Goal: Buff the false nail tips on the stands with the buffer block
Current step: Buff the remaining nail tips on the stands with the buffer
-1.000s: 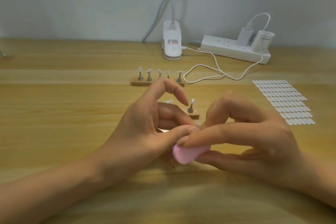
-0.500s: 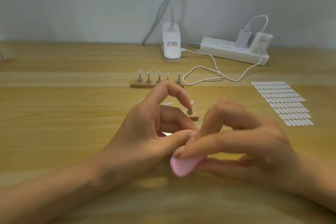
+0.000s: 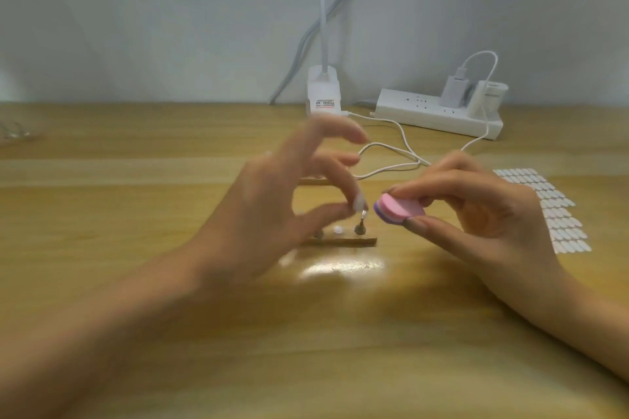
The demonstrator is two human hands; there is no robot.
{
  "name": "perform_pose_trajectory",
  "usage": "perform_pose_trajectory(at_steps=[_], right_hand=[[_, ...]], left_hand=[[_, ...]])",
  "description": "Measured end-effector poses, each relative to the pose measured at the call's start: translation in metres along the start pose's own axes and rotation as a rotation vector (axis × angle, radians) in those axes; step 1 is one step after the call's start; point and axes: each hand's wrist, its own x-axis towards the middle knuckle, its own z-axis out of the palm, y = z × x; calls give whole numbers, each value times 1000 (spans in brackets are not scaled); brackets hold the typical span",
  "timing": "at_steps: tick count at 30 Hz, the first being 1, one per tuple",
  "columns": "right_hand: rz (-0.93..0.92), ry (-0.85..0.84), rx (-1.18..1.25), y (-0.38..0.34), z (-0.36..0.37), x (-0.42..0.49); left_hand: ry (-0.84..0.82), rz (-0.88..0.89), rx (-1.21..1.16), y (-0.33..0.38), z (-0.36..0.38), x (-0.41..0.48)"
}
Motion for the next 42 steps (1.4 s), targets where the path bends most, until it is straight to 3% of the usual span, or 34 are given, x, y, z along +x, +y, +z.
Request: perform_pose_trajectory(at_steps=[12, 21, 29, 33, 35, 38, 42], right_hand=[[143, 41, 117, -2, 1, 3], [287, 112, 148, 2, -2, 7], [313, 158, 215, 2, -2, 10], [303, 196, 267, 1, -3, 11], [270, 217, 265, -1, -4, 10], [208, 220, 198, -5, -5, 7], [8, 99, -20, -8, -2, 1]], left_hand=[[-38, -248, 106, -15, 7, -7], [-232, -137, 417, -6, 2, 3], [-136, -77, 473, 1, 20, 15], [-95, 44, 547, 6, 27, 10], [-37, 121, 476, 9, 27, 7], [67, 131, 115, 14, 21, -1], [104, -110, -260, 18, 17, -16]])
